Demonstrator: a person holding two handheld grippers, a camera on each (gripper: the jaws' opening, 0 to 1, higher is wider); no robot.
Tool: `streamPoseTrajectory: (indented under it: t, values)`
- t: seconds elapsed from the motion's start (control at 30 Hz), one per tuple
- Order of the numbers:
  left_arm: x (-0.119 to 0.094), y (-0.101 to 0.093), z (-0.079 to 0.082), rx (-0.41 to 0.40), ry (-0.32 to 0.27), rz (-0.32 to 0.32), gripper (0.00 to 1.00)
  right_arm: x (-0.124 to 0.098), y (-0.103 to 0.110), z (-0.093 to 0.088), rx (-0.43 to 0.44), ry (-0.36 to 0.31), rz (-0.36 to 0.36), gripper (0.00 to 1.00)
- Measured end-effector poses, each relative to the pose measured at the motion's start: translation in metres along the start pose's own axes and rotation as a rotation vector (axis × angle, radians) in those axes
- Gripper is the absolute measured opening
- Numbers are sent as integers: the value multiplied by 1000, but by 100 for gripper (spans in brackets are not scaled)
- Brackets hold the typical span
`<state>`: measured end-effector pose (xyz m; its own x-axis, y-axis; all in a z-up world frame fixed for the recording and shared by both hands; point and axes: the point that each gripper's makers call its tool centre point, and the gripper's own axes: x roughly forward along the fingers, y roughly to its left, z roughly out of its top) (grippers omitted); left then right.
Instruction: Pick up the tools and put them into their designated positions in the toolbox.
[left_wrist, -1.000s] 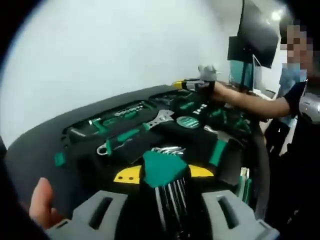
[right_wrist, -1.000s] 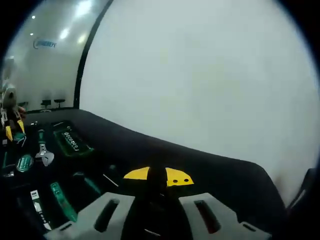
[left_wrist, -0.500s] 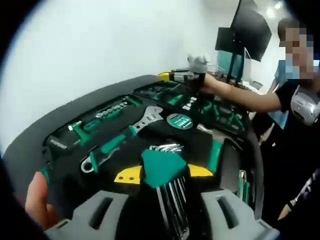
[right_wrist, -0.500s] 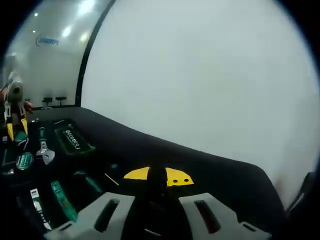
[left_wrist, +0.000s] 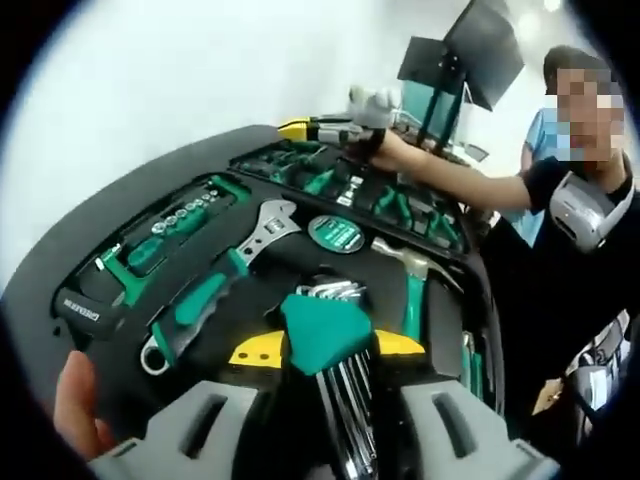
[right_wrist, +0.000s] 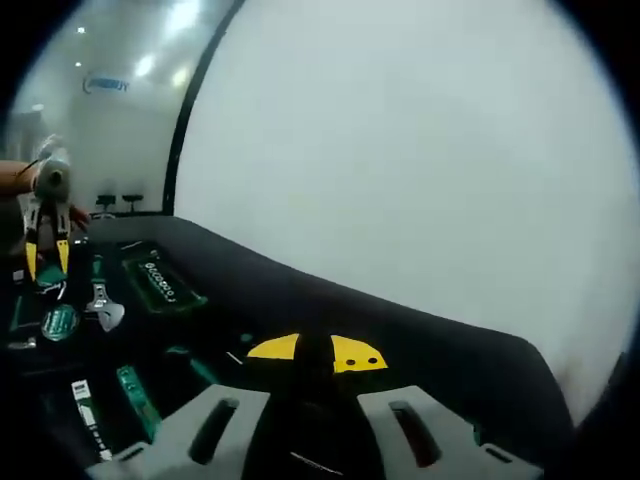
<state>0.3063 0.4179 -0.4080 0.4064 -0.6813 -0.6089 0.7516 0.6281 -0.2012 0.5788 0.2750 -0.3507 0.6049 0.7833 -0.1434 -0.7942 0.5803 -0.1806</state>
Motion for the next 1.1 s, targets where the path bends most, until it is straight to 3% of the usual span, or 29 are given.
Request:
streamPoseTrajectory:
  t: [0.17,0.33,0.43,0.53,0.63,0.7,0.73,0.77,0.83,0.9,0.93,0.97,1.07,1.1]
  values:
    - [6,-12,1,41,-2,-25,26,-6,23,6,-50,-30,52,8]
    - [4,-20,3,122,-98,27,25,-8,40,13,-78,-60,110,8]
    - [-2,-19,5,201,-168,68,25,-6,58,22,-43,-100,200,8]
    - [-8,-17,3,254,-185,99,25,-13,81,32,14,-128,312,7]
    - [-13,-16,4,317,-187,134,25,-29,127,41,101,-133,530,4]
    - [-10,-33,-3,381,-171,73,25,-34,155,41,99,-82,611,1]
    - [-11,-28,0,487,-176,127,25,-32,165,41,66,-59,629,0]
    - [-14,-27,-1,448,-181,134,25,-29,175,42,34,-47,648,0]
    - [-15,-26,-1,466,-195,146,25,-22,205,40,-34,19,720,0]
    - [-15,-23,-1,469,-214,132,25,-18,240,42,-118,38,809,0]
    - [-15,-21,0,457,-219,112,25,-18,259,37,-201,62,853,0]
    - [-14,-22,0,446,-213,96,25,-16,268,34,-239,73,872,0]
    - [-12,-21,0,428,-168,57,25,-21,293,38,-228,42,940,0]
    - [-11,-19,1,431,-148,42,25,-25,295,45,-184,13,943,0]
